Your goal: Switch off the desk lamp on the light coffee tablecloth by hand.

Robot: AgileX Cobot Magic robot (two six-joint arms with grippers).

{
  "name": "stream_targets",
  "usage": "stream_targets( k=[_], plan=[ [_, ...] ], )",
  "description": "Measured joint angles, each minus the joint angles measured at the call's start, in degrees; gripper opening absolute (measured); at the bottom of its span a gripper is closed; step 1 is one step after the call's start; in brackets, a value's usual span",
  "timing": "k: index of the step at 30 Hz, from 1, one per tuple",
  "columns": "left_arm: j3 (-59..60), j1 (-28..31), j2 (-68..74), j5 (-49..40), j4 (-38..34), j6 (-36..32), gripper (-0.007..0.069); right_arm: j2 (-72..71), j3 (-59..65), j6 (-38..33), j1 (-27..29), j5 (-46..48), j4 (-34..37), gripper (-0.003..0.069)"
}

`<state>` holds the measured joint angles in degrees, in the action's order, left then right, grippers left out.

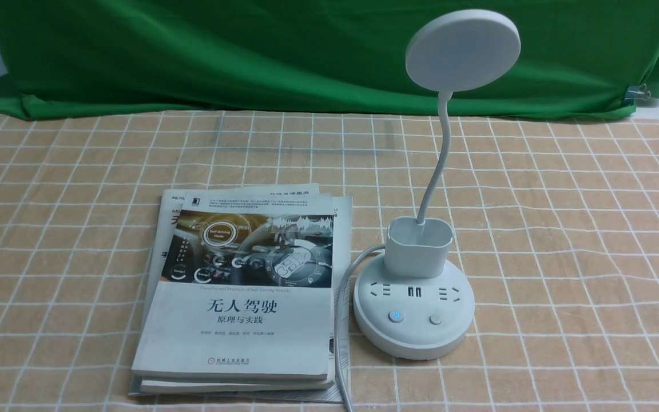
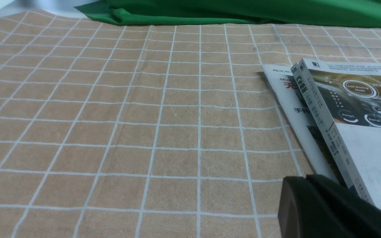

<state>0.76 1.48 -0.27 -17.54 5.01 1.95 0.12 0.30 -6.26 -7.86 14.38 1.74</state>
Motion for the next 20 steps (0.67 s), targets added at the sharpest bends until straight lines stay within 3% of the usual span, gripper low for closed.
stream_targets(
  k=[20],
  plan=[
    [0.0, 0.0, 0.0, 0.0, 0.0, 0.0, 0.0004, 0.0, 0.0, 0.0, 0.0, 0.0, 0.0, 0.0176]
  ],
)
